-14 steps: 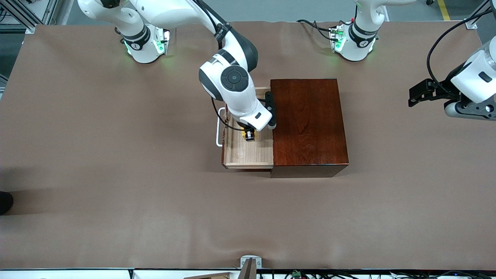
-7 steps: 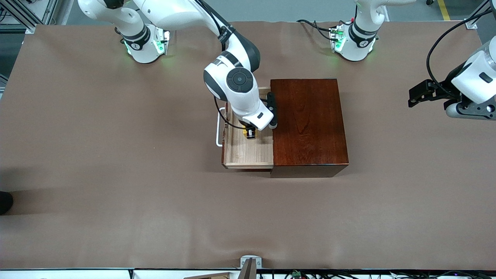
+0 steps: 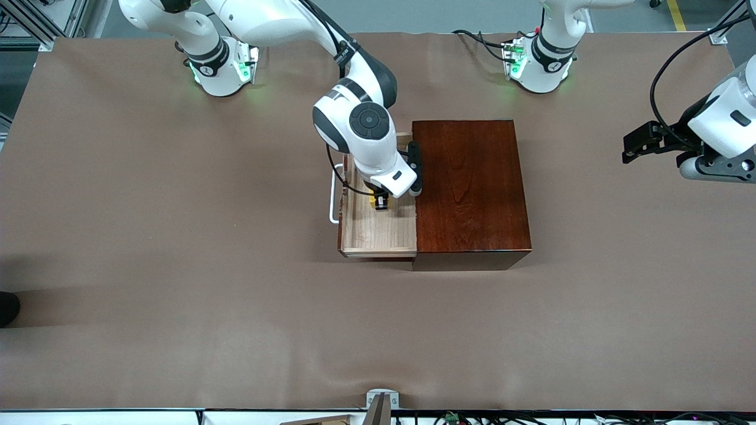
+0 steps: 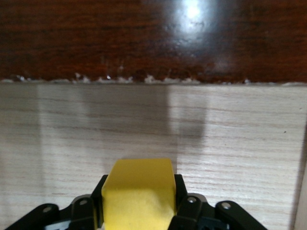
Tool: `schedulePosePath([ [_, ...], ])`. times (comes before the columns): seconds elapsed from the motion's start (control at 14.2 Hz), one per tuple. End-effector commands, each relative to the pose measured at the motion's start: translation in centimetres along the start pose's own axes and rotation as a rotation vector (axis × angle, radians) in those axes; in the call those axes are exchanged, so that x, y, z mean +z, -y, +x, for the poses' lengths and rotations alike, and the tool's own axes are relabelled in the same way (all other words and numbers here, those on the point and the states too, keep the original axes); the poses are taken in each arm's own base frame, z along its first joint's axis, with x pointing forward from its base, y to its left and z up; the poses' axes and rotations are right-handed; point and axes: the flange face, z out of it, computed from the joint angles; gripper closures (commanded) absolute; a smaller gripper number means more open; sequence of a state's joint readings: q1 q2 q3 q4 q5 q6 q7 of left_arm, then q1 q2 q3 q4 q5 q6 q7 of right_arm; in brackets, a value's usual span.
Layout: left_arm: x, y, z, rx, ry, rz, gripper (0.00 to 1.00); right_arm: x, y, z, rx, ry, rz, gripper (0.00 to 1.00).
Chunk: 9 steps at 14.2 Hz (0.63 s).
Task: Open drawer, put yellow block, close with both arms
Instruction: 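Lower the yellow cube into the open drawer and open the right gripper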
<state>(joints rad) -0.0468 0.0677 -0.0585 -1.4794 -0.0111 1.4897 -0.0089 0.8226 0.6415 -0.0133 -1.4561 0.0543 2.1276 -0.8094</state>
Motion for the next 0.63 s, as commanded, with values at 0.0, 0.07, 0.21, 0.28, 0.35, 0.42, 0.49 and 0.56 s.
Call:
schedulePosePath([
  [0.0, -0.3, 0.1, -0.7, -0.014, -0.001, 0.005, 0.00, 0.4, 0.2, 0.2, 0.012, 0.016, -0.022, 0.00],
  [0.07, -0.3, 0.1, -0.7, -0.014, -0.001, 0.005, 0.00, 0.2, 0.2, 0.3, 0.015, 0.017, -0.022, 0.00],
  [0.21, -0.5, 0.1, -0.8, -0.014, -0.002, 0.005, 0.00, -0.5, 0.1, 0.4, 0.020, 0.012, -0.028, 0.00],
  [0.28, -0.5, 0.1, -0.8, -0.014, -0.002, 0.005, 0.00, -0.9, 0.1, 0.4, 0.021, 0.009, -0.030, 0.00],
  [0.35, -0.5, 0.1, -0.8, -0.014, -0.002, 0.005, 0.00, -1.4, 0.0, 0.2, 0.023, 0.007, -0.034, 0.00],
  [0.42, -0.5, 0.1, -0.8, -0.014, -0.001, 0.005, 0.00, -2.9, 0.0, 0.1, 0.020, 0.005, -0.041, 0.00],
  [0.49, -0.5, 0.1, -0.8, -0.012, -0.001, 0.005, 0.00, -4.5, 0.0, 0.0, 0.021, -0.003, -0.050, 0.00],
  [0.56, -0.4, 0.1, -0.8, -0.014, 0.001, 0.005, 0.00, -6.0, -0.1, -0.2, 0.023, -0.014, -0.061, 0.00],
])
